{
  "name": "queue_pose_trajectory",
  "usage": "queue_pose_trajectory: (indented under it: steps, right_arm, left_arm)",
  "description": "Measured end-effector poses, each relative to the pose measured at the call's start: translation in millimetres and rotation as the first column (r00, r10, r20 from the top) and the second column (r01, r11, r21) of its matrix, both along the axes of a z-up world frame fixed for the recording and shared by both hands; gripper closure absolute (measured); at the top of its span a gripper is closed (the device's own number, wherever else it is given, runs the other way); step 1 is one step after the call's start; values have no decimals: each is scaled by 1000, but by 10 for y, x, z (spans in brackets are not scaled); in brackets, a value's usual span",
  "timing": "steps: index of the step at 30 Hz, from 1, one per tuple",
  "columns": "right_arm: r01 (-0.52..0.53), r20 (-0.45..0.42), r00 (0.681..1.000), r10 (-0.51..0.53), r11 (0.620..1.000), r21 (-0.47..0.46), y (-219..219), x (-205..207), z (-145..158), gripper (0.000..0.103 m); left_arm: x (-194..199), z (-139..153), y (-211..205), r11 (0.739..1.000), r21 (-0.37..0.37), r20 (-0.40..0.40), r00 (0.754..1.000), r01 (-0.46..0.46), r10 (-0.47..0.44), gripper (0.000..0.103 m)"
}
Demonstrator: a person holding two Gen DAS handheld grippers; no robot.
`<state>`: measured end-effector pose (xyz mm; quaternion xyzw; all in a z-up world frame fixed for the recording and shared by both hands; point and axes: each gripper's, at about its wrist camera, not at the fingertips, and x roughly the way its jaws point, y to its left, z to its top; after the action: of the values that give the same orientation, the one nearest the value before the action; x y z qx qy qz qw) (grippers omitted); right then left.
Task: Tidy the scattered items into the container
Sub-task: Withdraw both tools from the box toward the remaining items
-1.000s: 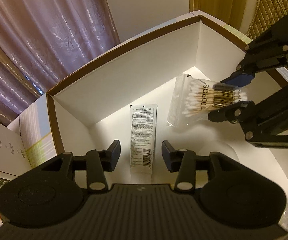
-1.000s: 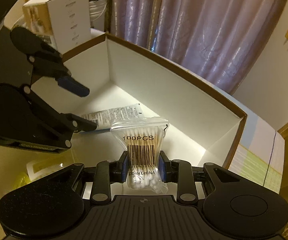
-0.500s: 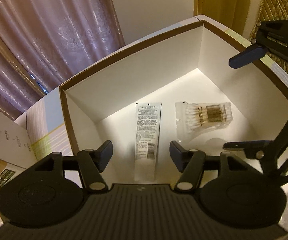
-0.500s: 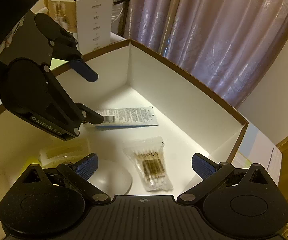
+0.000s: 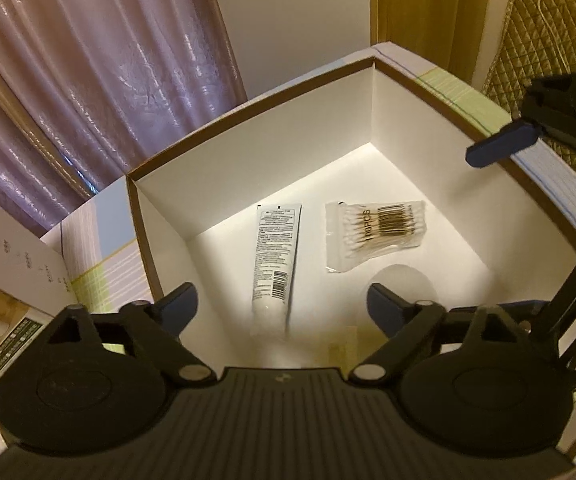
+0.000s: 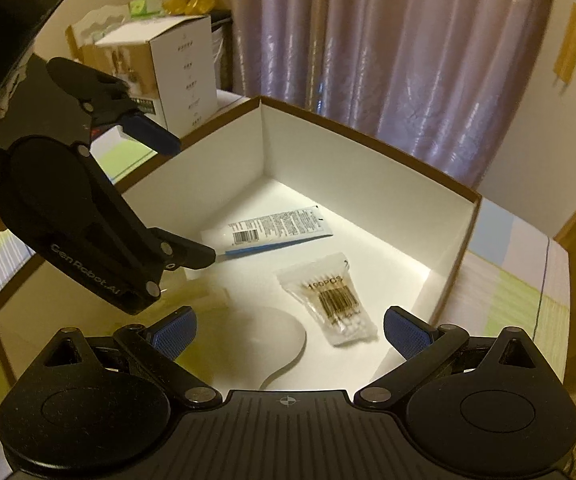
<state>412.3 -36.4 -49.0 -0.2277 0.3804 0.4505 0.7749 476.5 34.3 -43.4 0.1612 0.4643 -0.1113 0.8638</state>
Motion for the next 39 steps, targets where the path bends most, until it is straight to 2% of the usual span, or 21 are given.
queue_pose_trajectory:
  steps: [2,5,12,24,29,39]
  right_arm:
    - [17,5,1000,-17,1000,9,-54,-60,52,0]
    - [40,19,999,-40,999,22,-129,-168,122,0]
    - [90,6,996,-90,995,47,-292,-367,268,0]
    - [138,10,990,-140,985,99,-513,-756,437,0]
    - [145,25,989,-149,983,112,-560,-903,495,0]
    - [200,-1,979,-202,970,136,-663,-1121,560,0]
  left_arm:
    - [-62,62,-16,1000,-2,10,1000,-7,7,6]
    - [-163,147,-31,1000,-11,23,1000,-18,18,4]
    - [-427,342,-21,997,-31,31,997,-66,67,3]
    - [-965,622,-63,994,-61,59,994,-93,96,1]
    - [-1155,699,-95,993,-64,71,992,-99,104,1]
    - [-1490,816,-81,988,-69,106,984,-134,141,1]
